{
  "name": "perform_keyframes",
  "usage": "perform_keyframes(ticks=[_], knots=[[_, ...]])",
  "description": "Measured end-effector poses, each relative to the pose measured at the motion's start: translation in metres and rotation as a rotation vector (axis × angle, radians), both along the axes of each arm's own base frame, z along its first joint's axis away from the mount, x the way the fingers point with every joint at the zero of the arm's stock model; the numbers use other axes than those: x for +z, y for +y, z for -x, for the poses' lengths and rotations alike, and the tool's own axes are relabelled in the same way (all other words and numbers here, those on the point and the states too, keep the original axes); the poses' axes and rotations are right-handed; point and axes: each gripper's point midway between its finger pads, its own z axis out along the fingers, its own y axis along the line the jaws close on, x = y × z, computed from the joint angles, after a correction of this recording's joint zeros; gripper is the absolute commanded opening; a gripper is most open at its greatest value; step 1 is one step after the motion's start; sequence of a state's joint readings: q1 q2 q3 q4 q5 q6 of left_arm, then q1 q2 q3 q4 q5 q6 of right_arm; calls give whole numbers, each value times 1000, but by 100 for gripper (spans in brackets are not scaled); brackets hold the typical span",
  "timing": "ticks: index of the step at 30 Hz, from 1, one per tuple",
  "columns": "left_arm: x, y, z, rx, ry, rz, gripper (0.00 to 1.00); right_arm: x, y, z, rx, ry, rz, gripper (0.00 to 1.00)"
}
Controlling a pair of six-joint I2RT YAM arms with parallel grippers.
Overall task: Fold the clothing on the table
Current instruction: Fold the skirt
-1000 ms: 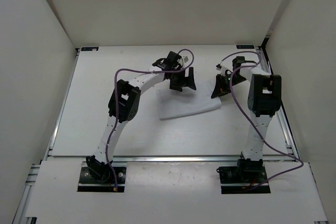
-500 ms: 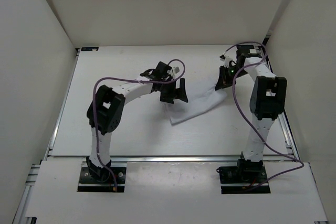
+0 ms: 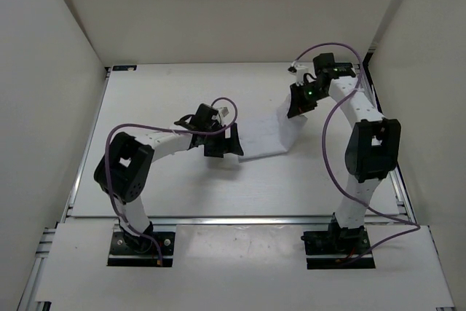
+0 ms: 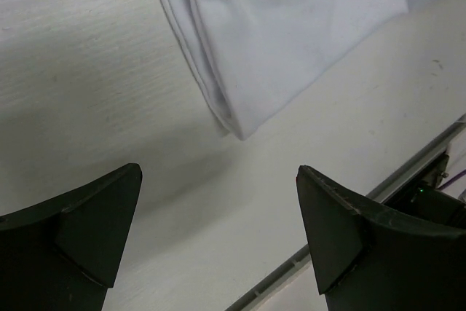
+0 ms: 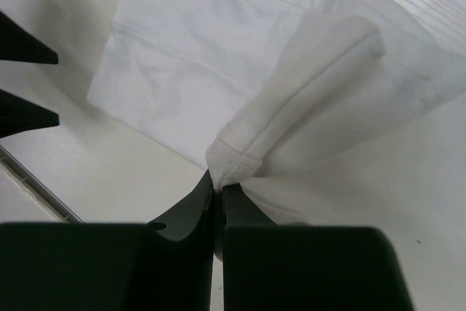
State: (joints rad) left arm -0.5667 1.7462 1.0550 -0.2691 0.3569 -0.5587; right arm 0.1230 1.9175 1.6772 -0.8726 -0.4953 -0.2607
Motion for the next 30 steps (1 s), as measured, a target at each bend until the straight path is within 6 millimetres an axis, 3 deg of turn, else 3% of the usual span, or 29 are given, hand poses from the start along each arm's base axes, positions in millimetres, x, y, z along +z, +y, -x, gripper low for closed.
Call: perform_keyframes(ticks=[6,10,14,16,17,18,21,24,25,26,27,29,30], knots=[[-20,2,-7,26,12,-27,99,0,37,14,105,-32,49,0],[-17,12,-21,71,-22,-39,99,-1,56,22,163,-65,99,0],[8,37,-42,174,-106,-26,99,0,68,37,207,-94,129,0],[30,47,-53,236,-145,29,89,0,66,43,209,-97,136,0],[43,49,-60,262,-169,70,95,-1,64,45,208,-94,138,0],[57,48,-69,278,-203,117,99,-2,62,47,205,-91,140,0],[83,26,-77,258,-237,260,99,-2,57,45,191,-88,141,0],[87,-10,-68,165,-199,347,99,-1,51,41,173,-87,137,0],[84,-24,-63,128,-177,369,89,-1,50,41,169,-86,135,0],[80,-33,-60,107,-154,383,69,-1,48,40,163,-85,134,0],[74,-41,-55,86,-123,393,62,-1,46,38,157,-85,132,0],[57,-53,-45,54,-61,397,17,0,43,37,147,-84,128,0],[47,-55,-42,47,-32,389,14,0,41,36,141,-82,124,0]])
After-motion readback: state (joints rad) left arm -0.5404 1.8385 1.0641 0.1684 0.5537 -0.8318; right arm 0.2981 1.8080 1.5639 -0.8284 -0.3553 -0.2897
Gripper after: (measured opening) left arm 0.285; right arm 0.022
